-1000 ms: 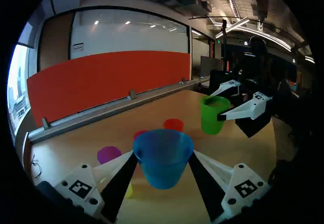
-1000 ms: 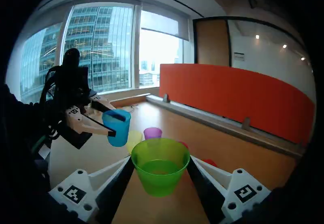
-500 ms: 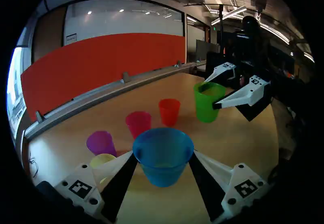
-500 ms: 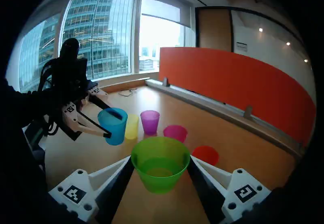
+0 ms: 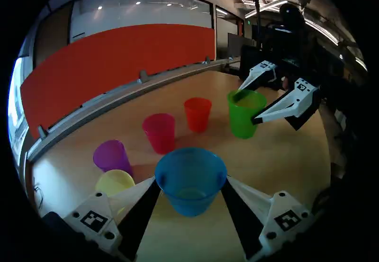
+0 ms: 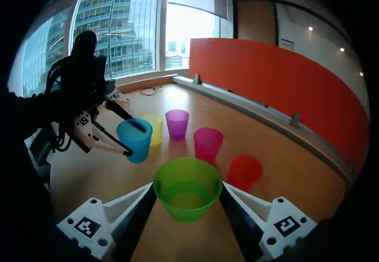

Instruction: Pour water

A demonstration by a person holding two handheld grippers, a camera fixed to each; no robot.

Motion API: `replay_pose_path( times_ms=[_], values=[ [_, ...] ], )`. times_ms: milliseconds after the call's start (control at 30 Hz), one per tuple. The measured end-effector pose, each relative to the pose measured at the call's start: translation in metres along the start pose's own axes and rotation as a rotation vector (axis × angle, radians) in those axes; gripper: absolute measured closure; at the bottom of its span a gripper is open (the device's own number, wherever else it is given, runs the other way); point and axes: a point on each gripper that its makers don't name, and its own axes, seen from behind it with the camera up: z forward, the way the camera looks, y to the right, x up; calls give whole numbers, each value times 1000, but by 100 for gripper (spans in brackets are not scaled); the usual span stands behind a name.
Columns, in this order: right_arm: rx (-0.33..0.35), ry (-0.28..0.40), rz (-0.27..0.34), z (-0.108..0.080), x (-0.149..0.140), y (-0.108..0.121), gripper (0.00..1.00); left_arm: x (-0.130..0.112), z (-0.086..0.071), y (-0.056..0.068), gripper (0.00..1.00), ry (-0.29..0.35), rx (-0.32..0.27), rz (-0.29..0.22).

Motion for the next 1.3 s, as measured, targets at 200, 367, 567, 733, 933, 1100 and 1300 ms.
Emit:
replay_pose_path(
  times_ms=[200,367,567,733,933,1100,1300],
  values=[
    [1,-31,-1,5,-10,1,9,-9,8,2,14,-32,-9,10],
    [3,-59,2,10,-20,2,9,-17,14,3,14,-66,-17,33],
    [5,-83,8,16,-29,1,9,-22,19,4,14,-87,-23,49],
    [6,-93,12,19,-33,1,9,-25,24,5,14,-96,-27,49],
    [4,-102,10,21,-36,1,9,-31,28,6,14,-103,-32,45],
    [2,-104,10,22,-38,1,9,-35,30,6,14,-108,-35,41],
    [0,-107,12,24,-41,1,9,-39,30,5,14,-113,-36,34]
  ],
)
